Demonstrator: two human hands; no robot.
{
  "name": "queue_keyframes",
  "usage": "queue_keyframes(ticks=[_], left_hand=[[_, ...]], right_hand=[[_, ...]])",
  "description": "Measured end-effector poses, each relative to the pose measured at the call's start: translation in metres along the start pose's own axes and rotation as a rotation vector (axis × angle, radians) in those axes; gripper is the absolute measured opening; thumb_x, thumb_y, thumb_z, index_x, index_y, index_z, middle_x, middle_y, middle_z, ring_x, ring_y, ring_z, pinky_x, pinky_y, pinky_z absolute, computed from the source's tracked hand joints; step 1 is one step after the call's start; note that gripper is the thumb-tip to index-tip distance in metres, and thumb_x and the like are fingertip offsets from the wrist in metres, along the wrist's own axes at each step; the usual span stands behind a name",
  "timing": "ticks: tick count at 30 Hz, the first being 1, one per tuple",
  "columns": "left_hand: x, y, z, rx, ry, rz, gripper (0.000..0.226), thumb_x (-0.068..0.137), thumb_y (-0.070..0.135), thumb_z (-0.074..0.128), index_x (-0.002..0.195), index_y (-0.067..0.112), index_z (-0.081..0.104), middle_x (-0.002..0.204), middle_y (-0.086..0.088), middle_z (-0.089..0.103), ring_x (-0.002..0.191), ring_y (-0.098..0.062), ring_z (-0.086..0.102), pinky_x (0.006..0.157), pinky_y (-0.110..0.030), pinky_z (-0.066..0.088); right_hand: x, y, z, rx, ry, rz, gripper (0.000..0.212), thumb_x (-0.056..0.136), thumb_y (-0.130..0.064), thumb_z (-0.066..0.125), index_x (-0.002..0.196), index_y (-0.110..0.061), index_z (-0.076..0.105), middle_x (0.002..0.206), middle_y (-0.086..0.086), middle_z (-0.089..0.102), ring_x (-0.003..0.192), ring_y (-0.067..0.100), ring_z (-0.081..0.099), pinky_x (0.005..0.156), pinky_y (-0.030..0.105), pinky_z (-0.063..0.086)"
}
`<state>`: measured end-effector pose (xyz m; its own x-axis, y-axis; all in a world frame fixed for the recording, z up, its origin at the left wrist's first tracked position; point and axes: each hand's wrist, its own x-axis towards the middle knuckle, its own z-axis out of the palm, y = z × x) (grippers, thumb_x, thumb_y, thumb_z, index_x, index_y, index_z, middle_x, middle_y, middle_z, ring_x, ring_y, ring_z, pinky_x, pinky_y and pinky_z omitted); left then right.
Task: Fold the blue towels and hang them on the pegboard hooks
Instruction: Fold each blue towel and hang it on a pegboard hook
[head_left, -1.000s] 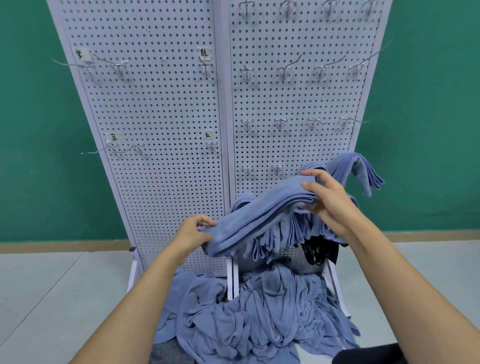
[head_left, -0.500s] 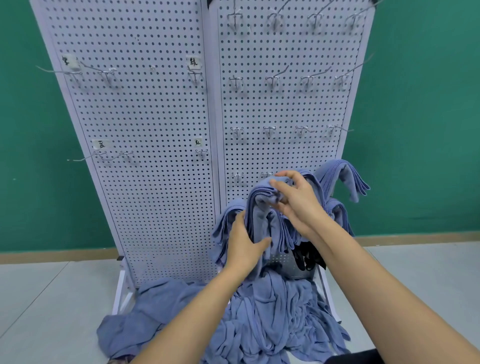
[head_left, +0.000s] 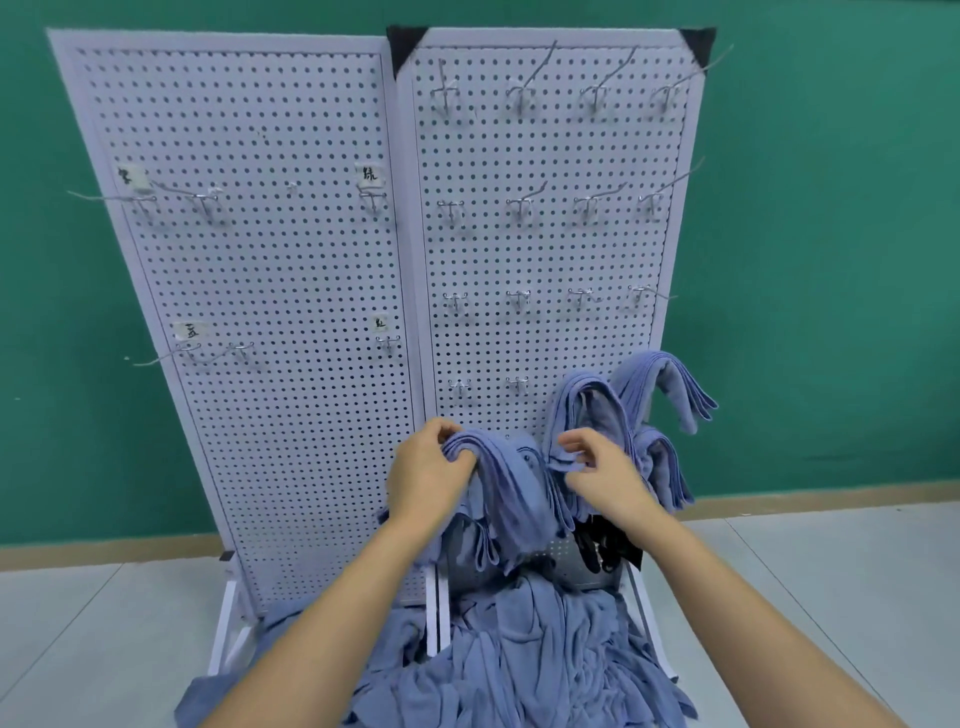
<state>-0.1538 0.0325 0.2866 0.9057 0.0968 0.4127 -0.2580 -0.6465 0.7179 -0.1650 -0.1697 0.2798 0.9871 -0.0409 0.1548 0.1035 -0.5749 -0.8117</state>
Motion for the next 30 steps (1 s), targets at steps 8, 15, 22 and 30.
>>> queue_keyframes(ticks=[8, 15, 22, 30], left_hand=[[0.021, 0.038, 0.033, 0.005, -0.093, 0.033, 0.007, 0.082, 0.02, 0.065, 0.087, 0.019, 0.06, 0.078, 0.009, 0.061, 0.074, -0.013, 0.059, 0.065, -0.03, 0.049], [0.054, 0.039, 0.046, 0.003, -0.156, 0.085, 0.013, 0.085, 0.005, 0.059, 0.09, 0.015, 0.066, 0.081, 0.005, 0.064, 0.075, -0.015, 0.059, 0.07, -0.028, 0.049], [0.114, 0.043, 0.078, -0.121, 0.002, 0.017, 0.022, 0.09, 0.0, 0.053, 0.108, 0.008, 0.063, 0.093, 0.003, 0.059, 0.083, -0.012, 0.053, 0.075, -0.022, 0.041], [0.143, 0.011, 0.124, -0.206, 0.03, -0.042, 0.028, 0.091, -0.004, 0.046, 0.113, 0.008, 0.059, 0.101, -0.006, 0.065, 0.08, -0.015, 0.055, 0.07, -0.022, 0.04]], right_hand=[[0.017, -0.005, 0.012, -0.37, 0.145, -0.168, 0.05, 0.09, -0.025, 0.059, 0.137, -0.022, 0.04, 0.132, -0.003, 0.048, 0.116, 0.017, 0.046, 0.08, 0.031, 0.048], [0.049, -0.007, -0.013, -0.304, 0.262, -0.191, 0.037, 0.093, -0.014, 0.053, 0.13, -0.017, 0.054, 0.115, 0.002, 0.066, 0.096, 0.021, 0.062, 0.078, 0.037, 0.053], [0.119, -0.025, -0.006, -0.133, 0.318, -0.09, 0.031, 0.091, 0.0, 0.049, 0.119, -0.008, 0.056, 0.11, 0.012, 0.064, 0.085, 0.024, 0.059, 0.077, 0.04, 0.053], [0.164, 0.004, 0.018, -0.099, 0.272, -0.031, 0.03, 0.089, 0.004, 0.048, 0.116, -0.006, 0.056, 0.107, 0.012, 0.064, 0.089, 0.023, 0.057, 0.076, 0.032, 0.047]])
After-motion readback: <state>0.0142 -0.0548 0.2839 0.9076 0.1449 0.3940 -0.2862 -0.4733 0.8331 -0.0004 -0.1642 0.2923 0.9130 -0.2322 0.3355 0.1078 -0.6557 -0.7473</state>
